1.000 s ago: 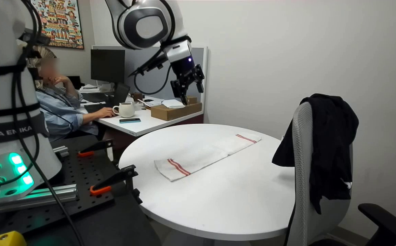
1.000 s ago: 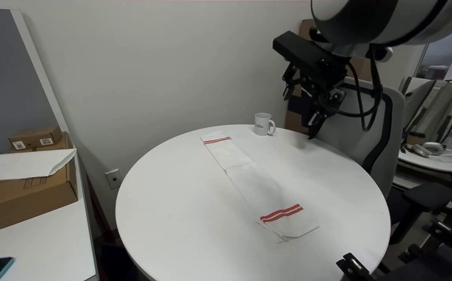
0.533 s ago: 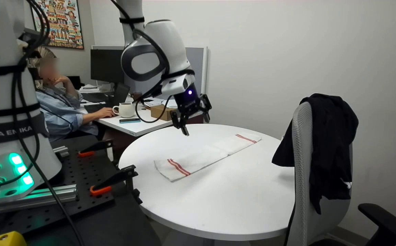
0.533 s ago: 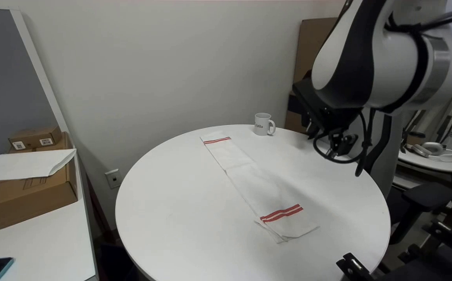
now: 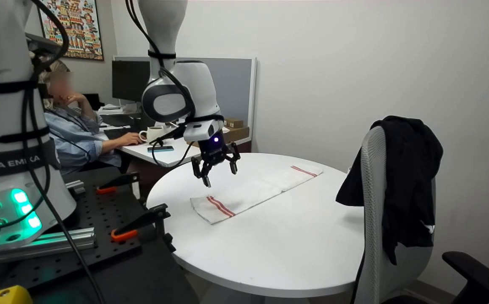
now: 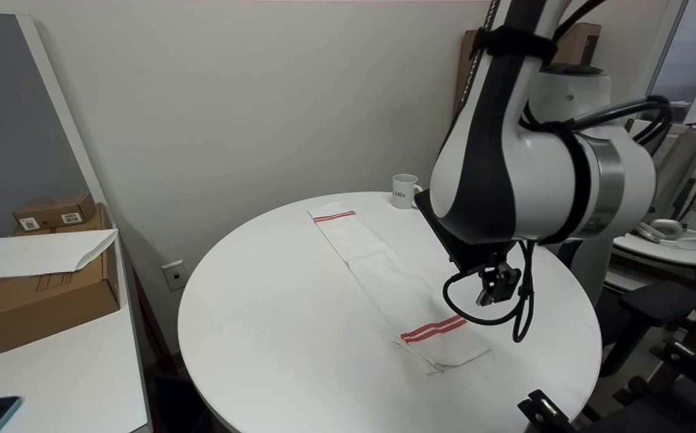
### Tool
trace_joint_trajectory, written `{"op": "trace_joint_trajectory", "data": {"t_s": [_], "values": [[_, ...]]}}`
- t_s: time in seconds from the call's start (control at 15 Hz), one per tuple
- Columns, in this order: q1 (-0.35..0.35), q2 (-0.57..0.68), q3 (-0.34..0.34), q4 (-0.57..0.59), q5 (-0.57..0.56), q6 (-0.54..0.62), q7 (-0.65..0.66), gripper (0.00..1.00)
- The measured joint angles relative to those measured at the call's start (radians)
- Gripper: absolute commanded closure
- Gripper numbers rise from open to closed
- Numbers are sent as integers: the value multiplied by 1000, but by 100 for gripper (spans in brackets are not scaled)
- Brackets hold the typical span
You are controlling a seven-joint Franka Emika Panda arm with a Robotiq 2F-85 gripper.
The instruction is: Fold the red and white cloth neatly
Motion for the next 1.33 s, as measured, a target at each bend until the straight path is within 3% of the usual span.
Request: {"op": "trace_joint_trajectory", "data": {"t_s": [1.33], "values": [[42,301,-8,143,29,42,7,0]]}}
